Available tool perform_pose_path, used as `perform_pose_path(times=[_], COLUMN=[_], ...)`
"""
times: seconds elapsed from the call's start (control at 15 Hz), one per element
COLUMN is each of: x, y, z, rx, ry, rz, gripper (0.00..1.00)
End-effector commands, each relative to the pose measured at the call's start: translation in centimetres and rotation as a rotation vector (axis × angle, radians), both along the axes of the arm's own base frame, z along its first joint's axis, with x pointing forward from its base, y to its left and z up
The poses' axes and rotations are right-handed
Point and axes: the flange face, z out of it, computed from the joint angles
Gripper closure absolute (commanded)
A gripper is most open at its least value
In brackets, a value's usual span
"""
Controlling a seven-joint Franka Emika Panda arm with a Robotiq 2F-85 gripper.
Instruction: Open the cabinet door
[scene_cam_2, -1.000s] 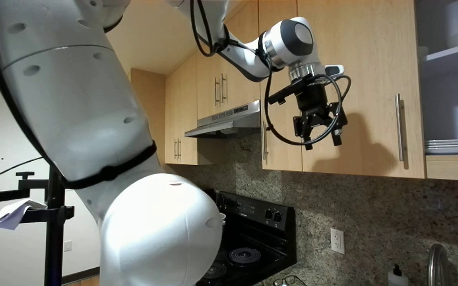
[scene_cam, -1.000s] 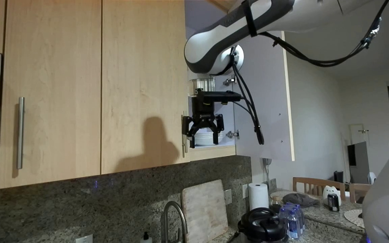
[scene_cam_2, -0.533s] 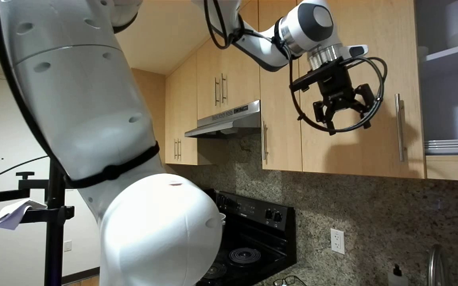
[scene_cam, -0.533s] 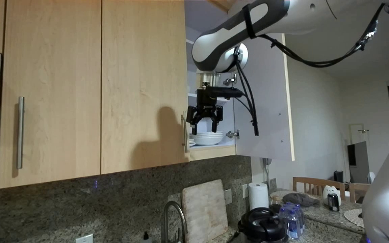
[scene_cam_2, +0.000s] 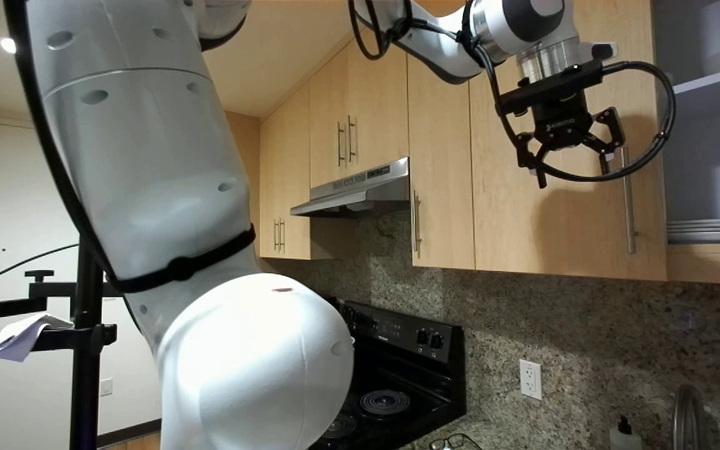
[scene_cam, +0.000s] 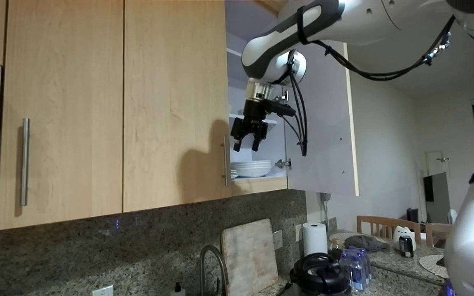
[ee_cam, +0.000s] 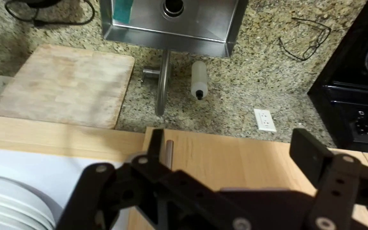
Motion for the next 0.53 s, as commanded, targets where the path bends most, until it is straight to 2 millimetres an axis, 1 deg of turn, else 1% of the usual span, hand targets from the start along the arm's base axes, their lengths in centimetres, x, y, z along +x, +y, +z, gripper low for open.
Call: perform_pose_path(times=[0.0,0.27,0.4,0.47], x=[2.1,4.0,4.9,5.0], y=[-1.5,-3.2,-3.5,-3.4], z=[0.6,0.8,0.7,0.8], rx=[0.052,0.091,0.112,0.117], ry=[-0.039,-0.073,-0.088,-0.102], rz=[0.056,0.041,0.083,0.144], gripper=[0.00,0.00,0.00,0.00])
